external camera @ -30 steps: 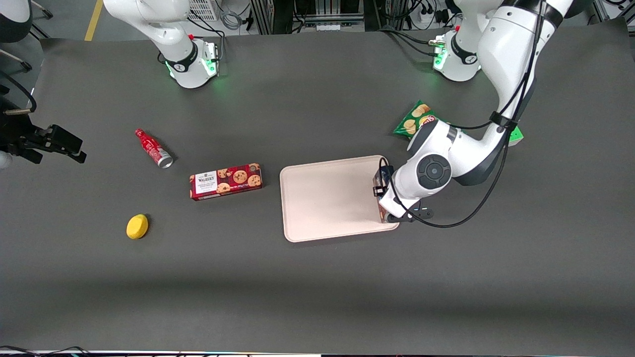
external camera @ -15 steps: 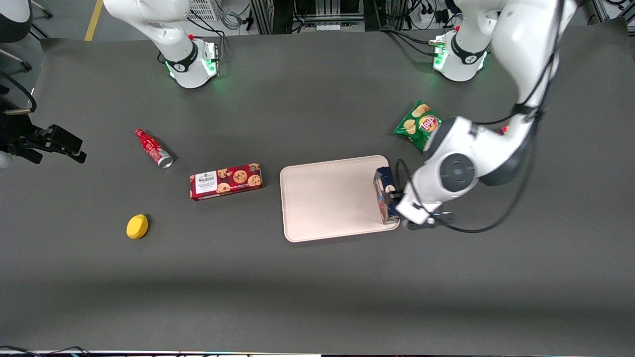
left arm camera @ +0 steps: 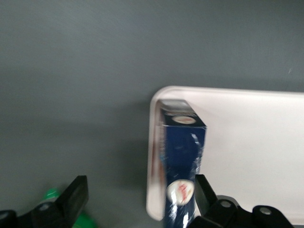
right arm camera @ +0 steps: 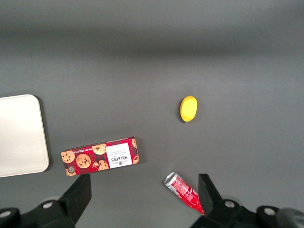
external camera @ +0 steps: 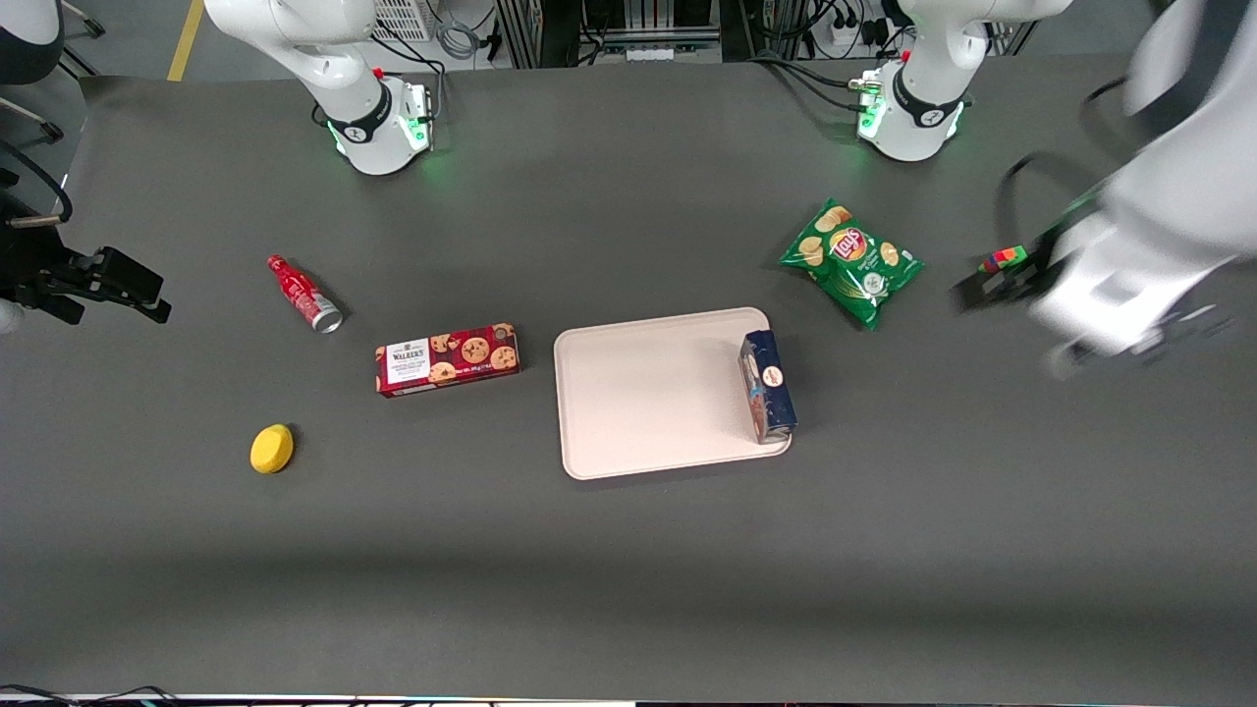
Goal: Place cookie box on tray
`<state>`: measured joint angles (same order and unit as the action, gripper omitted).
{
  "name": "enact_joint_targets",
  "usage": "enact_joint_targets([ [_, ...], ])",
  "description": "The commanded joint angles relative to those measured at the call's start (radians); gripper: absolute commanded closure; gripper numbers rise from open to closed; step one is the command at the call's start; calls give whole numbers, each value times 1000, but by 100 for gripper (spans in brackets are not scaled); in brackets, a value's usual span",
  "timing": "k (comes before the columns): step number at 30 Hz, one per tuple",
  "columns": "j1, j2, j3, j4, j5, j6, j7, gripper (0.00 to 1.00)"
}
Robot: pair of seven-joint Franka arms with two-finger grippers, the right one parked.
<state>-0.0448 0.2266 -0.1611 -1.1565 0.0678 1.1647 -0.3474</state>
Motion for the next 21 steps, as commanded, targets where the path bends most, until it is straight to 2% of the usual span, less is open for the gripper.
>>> enact_joint_targets([
  [1, 32, -91, 58, -173, -16, 48, 146, 0],
  [6, 34, -301, 106, -575, -23, 341, 173, 0],
  [9, 36, -387, 117, -744, -29, 479, 174, 0],
  [21, 68, -405, 124, -763, -62, 500, 174, 0],
])
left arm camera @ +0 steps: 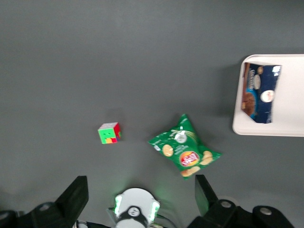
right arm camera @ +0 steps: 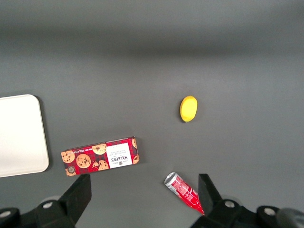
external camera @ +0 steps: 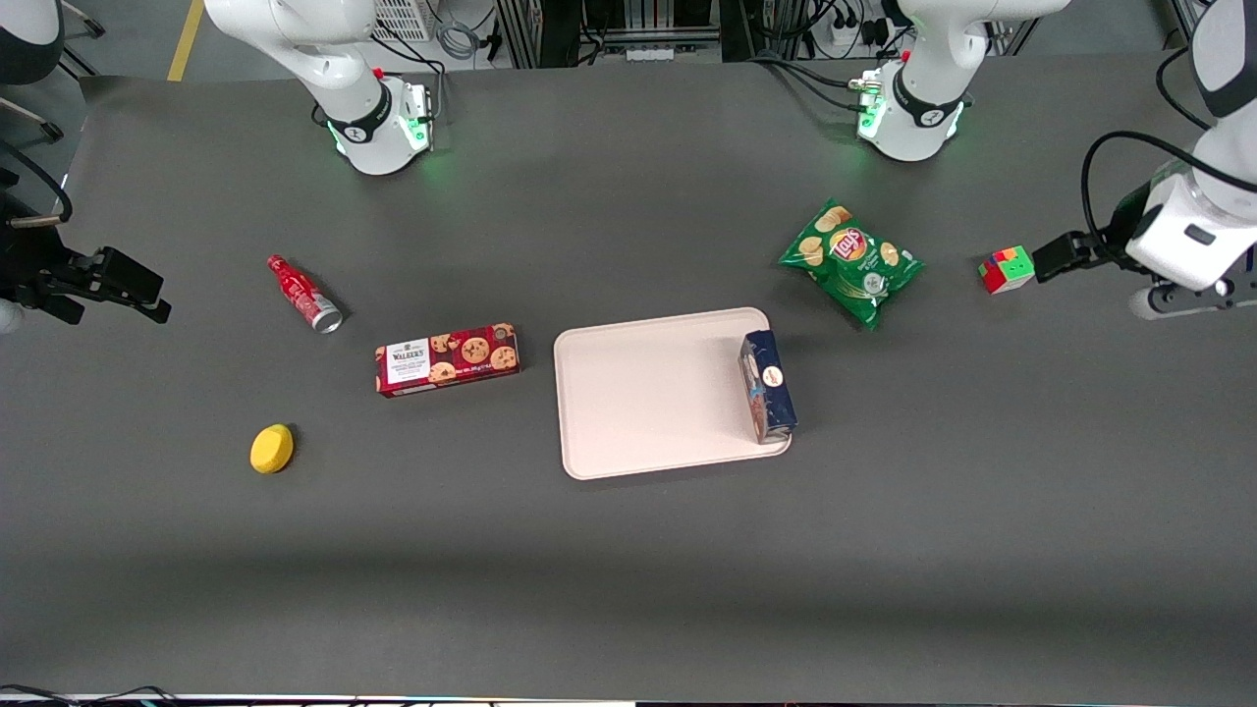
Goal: Place cookie box on tray
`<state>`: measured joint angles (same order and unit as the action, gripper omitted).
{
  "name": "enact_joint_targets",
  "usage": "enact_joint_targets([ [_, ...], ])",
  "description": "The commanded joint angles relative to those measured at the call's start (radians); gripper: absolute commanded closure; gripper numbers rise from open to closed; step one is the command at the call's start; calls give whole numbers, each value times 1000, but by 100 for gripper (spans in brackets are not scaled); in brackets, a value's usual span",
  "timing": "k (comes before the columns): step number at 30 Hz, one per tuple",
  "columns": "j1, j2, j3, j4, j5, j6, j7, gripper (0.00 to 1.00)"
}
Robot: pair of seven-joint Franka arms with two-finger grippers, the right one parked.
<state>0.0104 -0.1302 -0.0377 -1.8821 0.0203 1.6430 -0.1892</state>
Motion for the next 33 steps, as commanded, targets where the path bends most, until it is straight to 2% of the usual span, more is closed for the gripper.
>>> enact_joint_targets([
  [1, 14, -48, 1, -37, -14, 21, 14, 0],
  [33, 16, -77, 12, -11, 0, 38, 13, 0],
])
